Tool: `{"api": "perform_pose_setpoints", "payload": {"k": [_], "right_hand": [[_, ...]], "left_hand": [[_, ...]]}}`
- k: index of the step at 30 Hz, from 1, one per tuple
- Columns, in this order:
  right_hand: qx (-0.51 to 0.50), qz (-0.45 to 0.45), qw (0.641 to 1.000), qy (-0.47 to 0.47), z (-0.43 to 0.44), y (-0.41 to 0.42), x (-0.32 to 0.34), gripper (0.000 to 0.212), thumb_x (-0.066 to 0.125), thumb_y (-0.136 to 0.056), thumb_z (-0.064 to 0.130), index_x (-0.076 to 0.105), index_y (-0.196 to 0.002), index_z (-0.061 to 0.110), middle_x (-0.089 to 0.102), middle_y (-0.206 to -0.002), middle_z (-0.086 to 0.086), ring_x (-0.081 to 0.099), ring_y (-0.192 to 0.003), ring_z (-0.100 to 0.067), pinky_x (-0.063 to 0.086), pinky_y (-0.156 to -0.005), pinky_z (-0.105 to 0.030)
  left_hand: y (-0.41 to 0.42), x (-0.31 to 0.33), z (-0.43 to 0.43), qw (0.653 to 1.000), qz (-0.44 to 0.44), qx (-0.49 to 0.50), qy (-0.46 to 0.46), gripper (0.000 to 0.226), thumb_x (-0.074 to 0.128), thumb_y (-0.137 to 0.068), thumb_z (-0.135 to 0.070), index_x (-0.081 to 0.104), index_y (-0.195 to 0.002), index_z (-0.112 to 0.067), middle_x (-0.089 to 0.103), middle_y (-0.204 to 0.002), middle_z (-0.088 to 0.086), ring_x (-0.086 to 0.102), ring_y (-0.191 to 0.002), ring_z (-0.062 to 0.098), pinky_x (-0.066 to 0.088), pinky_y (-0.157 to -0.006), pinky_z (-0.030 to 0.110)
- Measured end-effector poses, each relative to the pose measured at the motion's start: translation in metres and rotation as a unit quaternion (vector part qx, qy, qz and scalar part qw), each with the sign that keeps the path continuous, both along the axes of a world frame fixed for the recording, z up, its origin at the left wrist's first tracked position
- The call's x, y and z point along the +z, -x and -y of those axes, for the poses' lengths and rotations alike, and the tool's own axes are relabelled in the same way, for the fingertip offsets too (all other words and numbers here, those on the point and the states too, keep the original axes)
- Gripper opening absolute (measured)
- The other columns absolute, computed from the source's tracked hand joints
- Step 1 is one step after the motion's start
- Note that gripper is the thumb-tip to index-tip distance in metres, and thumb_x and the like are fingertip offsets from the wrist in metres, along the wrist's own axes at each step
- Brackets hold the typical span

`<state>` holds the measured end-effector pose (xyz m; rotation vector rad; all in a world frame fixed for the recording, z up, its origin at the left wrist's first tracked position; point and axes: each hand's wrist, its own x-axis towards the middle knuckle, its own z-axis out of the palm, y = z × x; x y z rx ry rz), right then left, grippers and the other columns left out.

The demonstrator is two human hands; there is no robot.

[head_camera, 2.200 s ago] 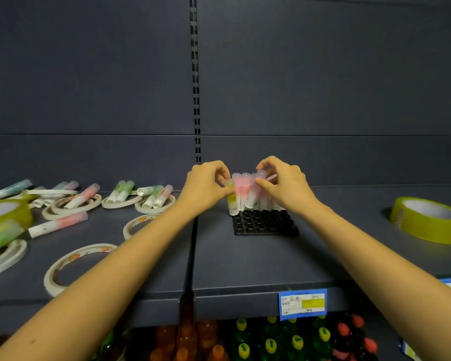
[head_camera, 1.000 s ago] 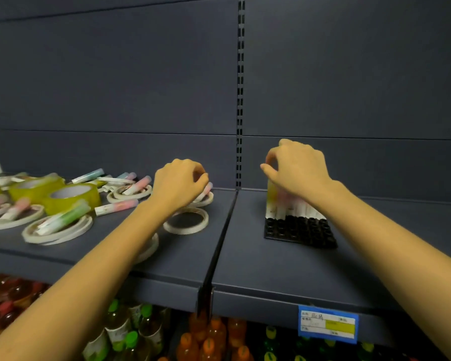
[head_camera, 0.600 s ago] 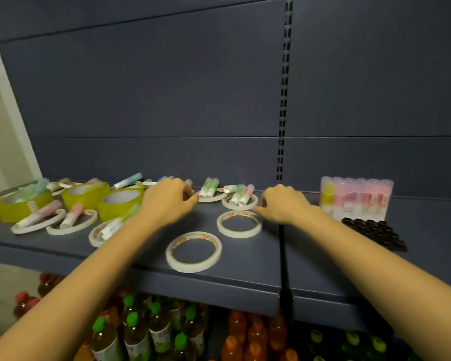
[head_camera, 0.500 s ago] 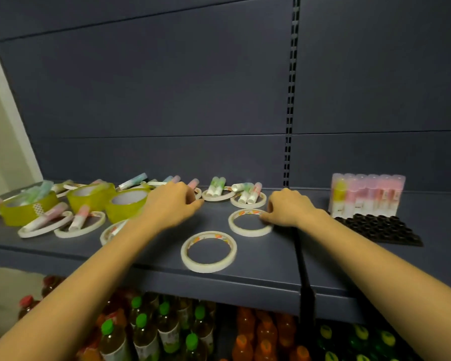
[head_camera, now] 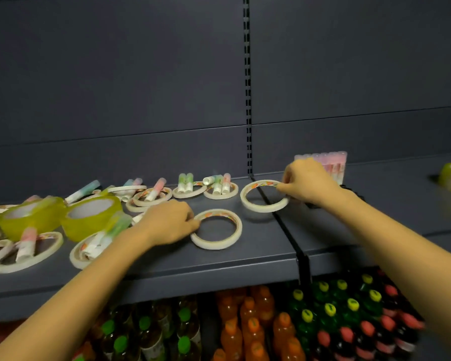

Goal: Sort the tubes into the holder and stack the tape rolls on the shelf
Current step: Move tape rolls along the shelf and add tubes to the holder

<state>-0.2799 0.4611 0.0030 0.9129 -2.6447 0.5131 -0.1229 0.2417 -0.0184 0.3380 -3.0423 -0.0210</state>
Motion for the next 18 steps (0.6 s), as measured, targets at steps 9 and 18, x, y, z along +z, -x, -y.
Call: {"api": "perform_pose_setpoints", "payload": {"k": [9, 18], "right_hand": [[-0.115, 0.016, 0.992, 0.043, -0.116, -0.003, 0.000, 0.025, 0.063, -0.081, 0.033, 0.065, -0.063, 0.015, 0.061, -0.060, -0.005, 0.060, -0.065, -0.026, 0.054, -0.075, -0.035], [-0.207, -0.006, 0.978, 0.028, -0.271, 0.020, 0.006, 0.029, 0.063, -0.084, 0.037, 0.067, -0.069, 0.013, 0.067, -0.066, -0.008, 0.064, -0.068, -0.025, 0.054, -0.071, -0.035]], "left_hand": [[0.047, 0.029, -0.080, 0.990, -0.105, -0.090, 0.033, 0.037, 0.049, -0.089, -0.037, 0.054, -0.059, -0.016, 0.049, -0.070, 0.007, 0.049, -0.066, 0.025, 0.029, -0.052, 0.027], [0.130, 0.030, -0.218, 0.982, -0.112, -0.150, -0.010, 0.046, 0.048, -0.089, -0.042, 0.046, -0.052, -0.014, 0.045, -0.054, -0.002, 0.045, -0.057, 0.019, 0.027, -0.049, 0.025]]}}
